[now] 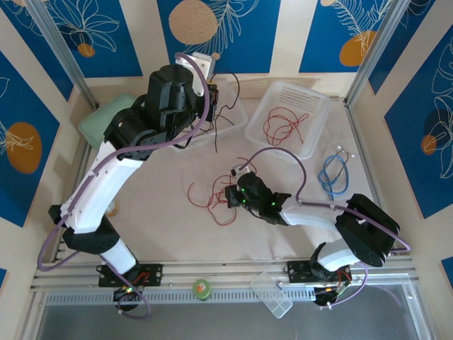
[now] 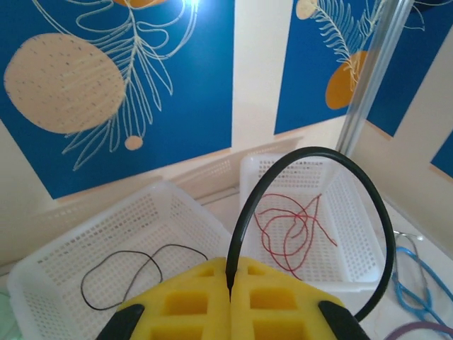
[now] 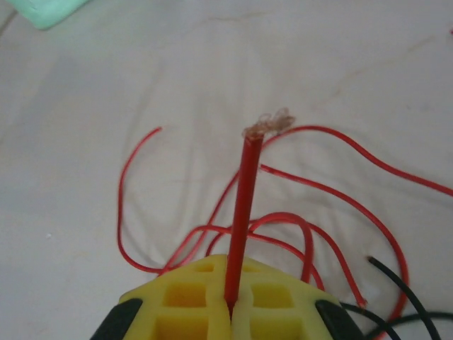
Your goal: Untangle the cables
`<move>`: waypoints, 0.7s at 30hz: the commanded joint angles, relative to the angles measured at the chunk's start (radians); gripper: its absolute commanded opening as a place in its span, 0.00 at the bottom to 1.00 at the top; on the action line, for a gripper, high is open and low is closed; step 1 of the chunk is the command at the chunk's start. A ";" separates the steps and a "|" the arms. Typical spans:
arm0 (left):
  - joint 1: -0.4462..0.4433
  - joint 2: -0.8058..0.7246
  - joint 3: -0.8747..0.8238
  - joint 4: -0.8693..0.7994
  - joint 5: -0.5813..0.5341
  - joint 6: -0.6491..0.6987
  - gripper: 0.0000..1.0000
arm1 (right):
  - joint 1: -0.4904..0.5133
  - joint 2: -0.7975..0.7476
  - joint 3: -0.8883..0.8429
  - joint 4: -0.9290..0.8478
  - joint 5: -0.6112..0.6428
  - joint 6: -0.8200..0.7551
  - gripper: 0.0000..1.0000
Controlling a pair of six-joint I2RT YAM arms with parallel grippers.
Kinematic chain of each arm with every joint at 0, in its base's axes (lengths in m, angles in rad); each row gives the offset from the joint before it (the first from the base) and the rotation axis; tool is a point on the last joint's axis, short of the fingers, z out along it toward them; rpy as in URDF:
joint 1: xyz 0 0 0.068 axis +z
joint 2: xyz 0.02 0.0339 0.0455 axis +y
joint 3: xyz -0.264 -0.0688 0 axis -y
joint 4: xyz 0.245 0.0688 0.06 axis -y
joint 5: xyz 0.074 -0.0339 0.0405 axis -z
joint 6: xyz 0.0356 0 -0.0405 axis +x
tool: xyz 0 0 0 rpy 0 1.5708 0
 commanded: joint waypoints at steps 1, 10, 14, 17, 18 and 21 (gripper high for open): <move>0.028 0.036 0.024 0.059 -0.078 0.054 0.01 | 0.007 -0.012 -0.002 -0.086 0.053 0.062 0.00; 0.255 0.210 0.030 0.169 -0.061 0.039 0.00 | 0.028 -0.051 -0.016 -0.171 0.051 0.120 0.00; 0.343 0.319 0.028 0.270 -0.009 0.031 0.00 | 0.049 -0.094 -0.015 -0.209 0.058 0.127 0.00; 0.376 0.397 0.034 0.338 -0.001 0.041 0.00 | 0.057 -0.132 -0.013 -0.240 0.061 0.132 0.00; 0.385 0.422 0.034 0.355 0.006 0.040 0.00 | 0.058 -0.146 -0.015 -0.249 0.060 0.135 0.00; 0.404 0.492 0.034 0.373 0.013 0.026 0.00 | 0.058 -0.187 -0.021 -0.270 0.059 0.144 0.00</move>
